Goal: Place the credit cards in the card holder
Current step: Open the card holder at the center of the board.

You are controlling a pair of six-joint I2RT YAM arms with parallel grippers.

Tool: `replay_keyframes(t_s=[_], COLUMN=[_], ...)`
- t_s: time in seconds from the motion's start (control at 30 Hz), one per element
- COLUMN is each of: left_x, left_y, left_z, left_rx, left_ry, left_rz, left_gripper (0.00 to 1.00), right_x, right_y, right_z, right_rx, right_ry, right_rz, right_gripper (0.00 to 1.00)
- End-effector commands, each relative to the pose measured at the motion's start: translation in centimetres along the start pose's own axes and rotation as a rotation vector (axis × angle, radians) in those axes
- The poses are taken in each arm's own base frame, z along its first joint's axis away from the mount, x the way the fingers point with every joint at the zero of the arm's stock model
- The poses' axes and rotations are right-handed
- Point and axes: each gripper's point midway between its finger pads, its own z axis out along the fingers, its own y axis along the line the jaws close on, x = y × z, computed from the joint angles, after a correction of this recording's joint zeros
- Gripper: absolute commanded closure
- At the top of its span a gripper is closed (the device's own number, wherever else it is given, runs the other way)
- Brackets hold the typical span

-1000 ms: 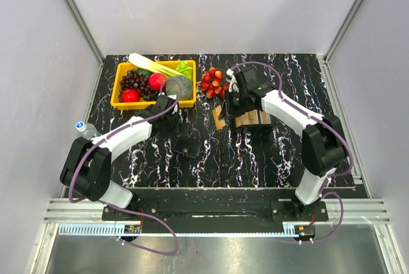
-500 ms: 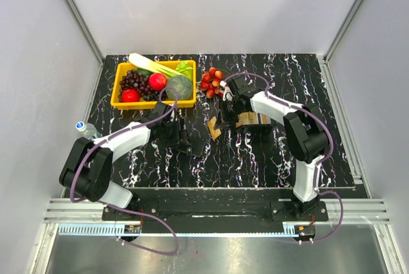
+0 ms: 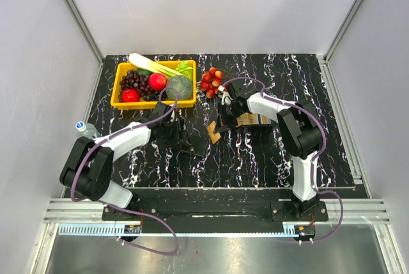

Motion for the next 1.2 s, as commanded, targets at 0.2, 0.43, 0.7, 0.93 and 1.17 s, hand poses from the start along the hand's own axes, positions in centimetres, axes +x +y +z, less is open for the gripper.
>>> replay_keyframes(t_s=[0.2, 0.43, 0.7, 0.93, 1.17], left_x=[0.3, -0.5, -3.1, -5.9, -7.5], left_y=[-0.7, -3.1, -5.7, -7.9, -8.7], left_z=[1.3, 1.2, -0.8, -1.6, -0.2], left_rx=[0.077, 0.193, 0.256, 0.293, 0.297], left_ry=[0.018, 0.01, -0.034, -0.069, -0.059], left_rz=[-0.038, -0.044, -0.004, 0.021, 0.013], left_gripper=[0.31, 0.53, 0.78, 0.62, 0.57], right_x=[-0.8, -0.1, 0.9, 1.7, 2.7], right_y=[1.8, 2.1, 2.4, 3.1, 3.7], right_z=[-0.2, 0.1, 0.4, 0.2, 0.4], right_rx=[-0.046, -0.053, -0.051, -0.058, -0.068], right_ry=[-0.016, 0.006, 0.043, 0.062, 0.081], right_rz=[-0.057, -0.066, -0.096, -0.106, -0.106], right_gripper=[0.98, 0.98, 1.0, 1.0, 1.0])
